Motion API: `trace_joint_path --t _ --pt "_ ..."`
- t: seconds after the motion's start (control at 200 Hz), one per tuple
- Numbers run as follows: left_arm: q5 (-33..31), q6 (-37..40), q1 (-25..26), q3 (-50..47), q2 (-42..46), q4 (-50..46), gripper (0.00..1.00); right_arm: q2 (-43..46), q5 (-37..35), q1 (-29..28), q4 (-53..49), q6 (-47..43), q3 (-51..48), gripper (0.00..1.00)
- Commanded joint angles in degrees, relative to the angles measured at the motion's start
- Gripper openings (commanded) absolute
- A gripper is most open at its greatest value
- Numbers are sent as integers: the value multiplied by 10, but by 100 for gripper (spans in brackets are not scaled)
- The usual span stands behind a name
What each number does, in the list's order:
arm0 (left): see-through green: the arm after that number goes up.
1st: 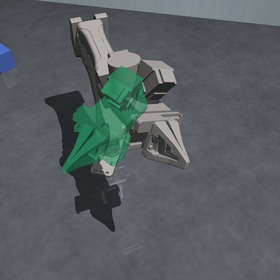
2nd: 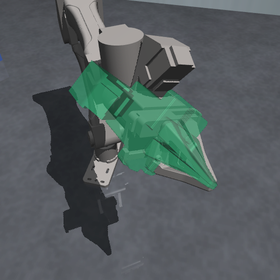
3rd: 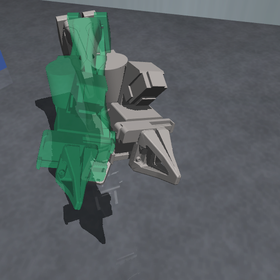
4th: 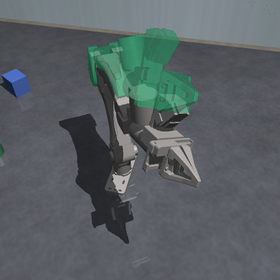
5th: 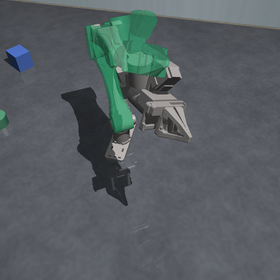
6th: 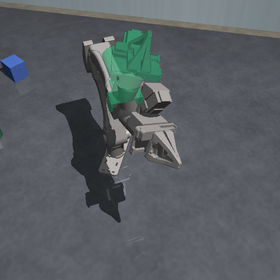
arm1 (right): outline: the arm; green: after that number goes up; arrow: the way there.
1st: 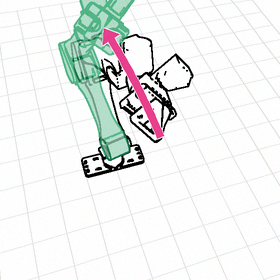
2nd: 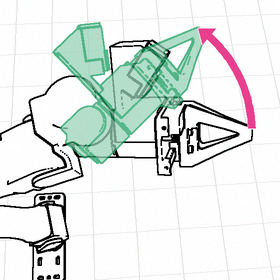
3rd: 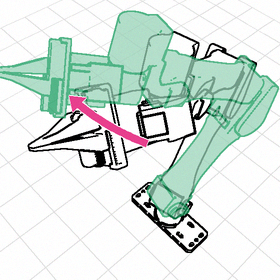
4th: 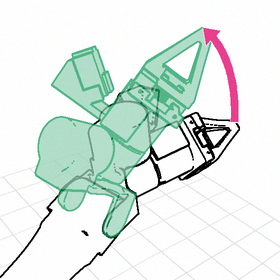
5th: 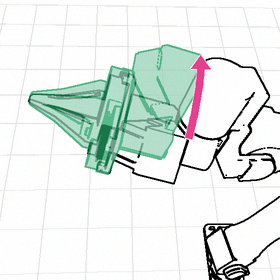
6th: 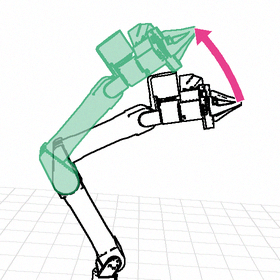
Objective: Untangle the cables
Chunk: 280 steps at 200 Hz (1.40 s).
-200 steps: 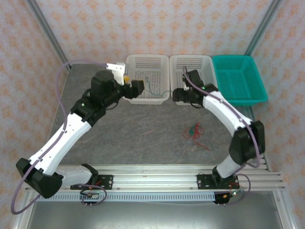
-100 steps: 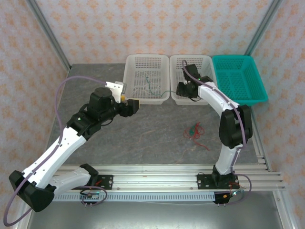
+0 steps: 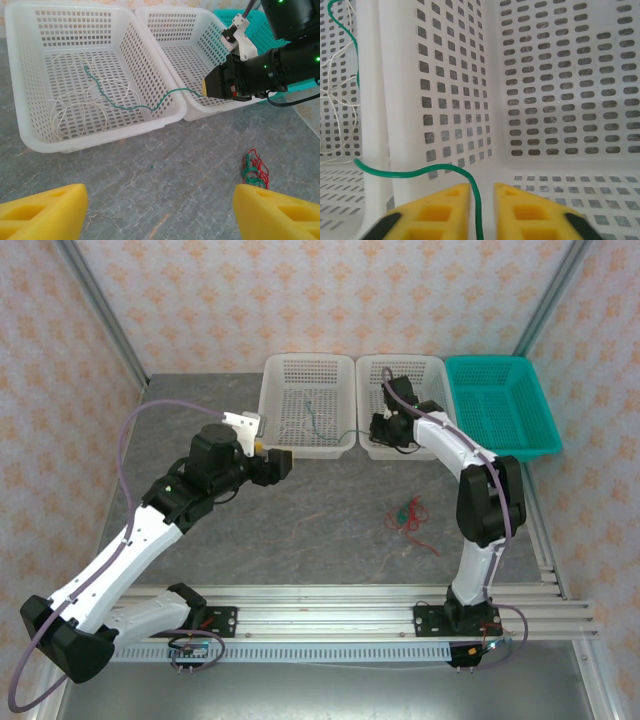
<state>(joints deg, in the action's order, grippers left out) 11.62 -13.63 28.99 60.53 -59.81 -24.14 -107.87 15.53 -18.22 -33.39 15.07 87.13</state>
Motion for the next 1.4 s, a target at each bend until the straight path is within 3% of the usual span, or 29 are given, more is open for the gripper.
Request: trace_joint_path --t 0.0,0.12,0.29,0.44,0.831,1.041,1.116,1.176,1.306,1.396 --pt "-11 1 3 -13 7 12 77 -3 0 0 -3 8 10 7" --pt "-13 4 3 -13 4 11 77 16 2 0 -6 17 23 0" --pt "-21 4 3 -14 -1 13 77 59 34 -2 24 29 35 0" --pt "-21 -1 3 -16 -8 18 77 43 40 -21 12 33 86 0" --pt "-31 -3 3 -24 8 9 77 -129 -66 -78 -61 23 284 0" --pt "-36 -5 3 -29 15 10 77 -234 -194 -105 -135 8 401 0" --pt "-35 -4 3 -30 16 7 77 -243 -228 -114 -142 3 408 0" --pt "-38 -4 3 -30 18 7 77 -243 -217 -121 -135 -12 404 0" --pt "-38 -5 3 -33 16 15 77 -250 -151 -137 -153 -51 423 12" --pt "-33 -6 3 -31 10 19 77 -251 -127 -142 -181 -49 445 31"
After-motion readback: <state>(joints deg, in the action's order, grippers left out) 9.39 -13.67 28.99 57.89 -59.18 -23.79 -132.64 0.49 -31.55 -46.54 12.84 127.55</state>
